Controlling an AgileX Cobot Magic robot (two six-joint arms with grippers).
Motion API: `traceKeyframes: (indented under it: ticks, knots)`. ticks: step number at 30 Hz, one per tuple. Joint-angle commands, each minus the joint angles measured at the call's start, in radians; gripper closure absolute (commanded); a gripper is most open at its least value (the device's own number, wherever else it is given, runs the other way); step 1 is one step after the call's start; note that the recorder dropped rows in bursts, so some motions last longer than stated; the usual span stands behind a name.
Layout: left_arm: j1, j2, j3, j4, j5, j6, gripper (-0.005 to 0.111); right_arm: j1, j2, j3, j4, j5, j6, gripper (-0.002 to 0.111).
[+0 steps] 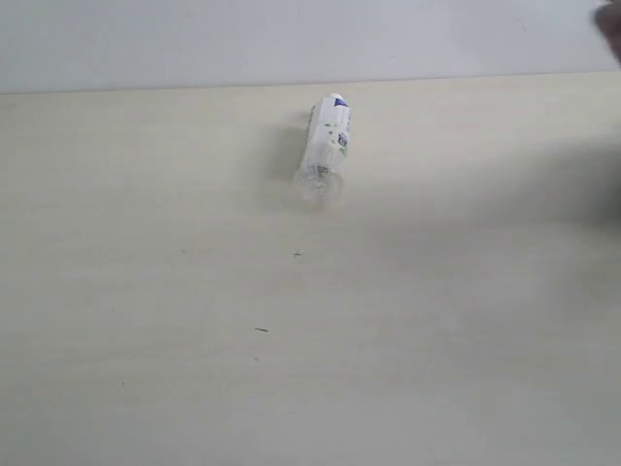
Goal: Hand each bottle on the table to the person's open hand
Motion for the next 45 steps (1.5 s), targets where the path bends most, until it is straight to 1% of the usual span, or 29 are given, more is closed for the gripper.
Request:
traceKeyframes:
  ticks: [1, 3, 9, 12, 14, 18, 45]
  knots:
    - [0.002, -0.003, 0.001, -0.002, -0.005, -0.007, 0.107, -0.002, -0.223, 0.133, -0.132, -0.002, -0.006, 0.107]
    - [0.002, -0.003, 0.001, -0.002, -0.005, -0.007, 0.107, -0.002, -0.287, 0.187, -0.184, -0.015, 0.008, 0.107]
    - [0.002, -0.003, 0.001, -0.002, -0.005, -0.007, 0.107, -0.002, -0.453, 0.325, -0.328, -0.212, 0.14, 0.107]
    - [0.002, -0.003, 0.001, 0.0, -0.002, -0.007, 0.107, -0.002, -0.453, 0.345, -0.364, -0.225, 0.16, 0.107]
    - [0.002, -0.003, 0.001, 0.0, -0.002, -0.007, 0.107, 0.005, -0.453, 0.349, -0.355, -0.252, 0.16, 0.107]
    - [0.002, -0.003, 0.001, 0.0, -0.001, -0.007, 0.107, 0.021, -0.453, 0.351, -0.363, -0.252, 0.16, 0.107]
    - [0.002, -0.003, 0.001, 0.0, -0.001, -0.007, 0.107, 0.021, -0.453, 0.351, -0.363, -0.23, 0.16, 0.107]
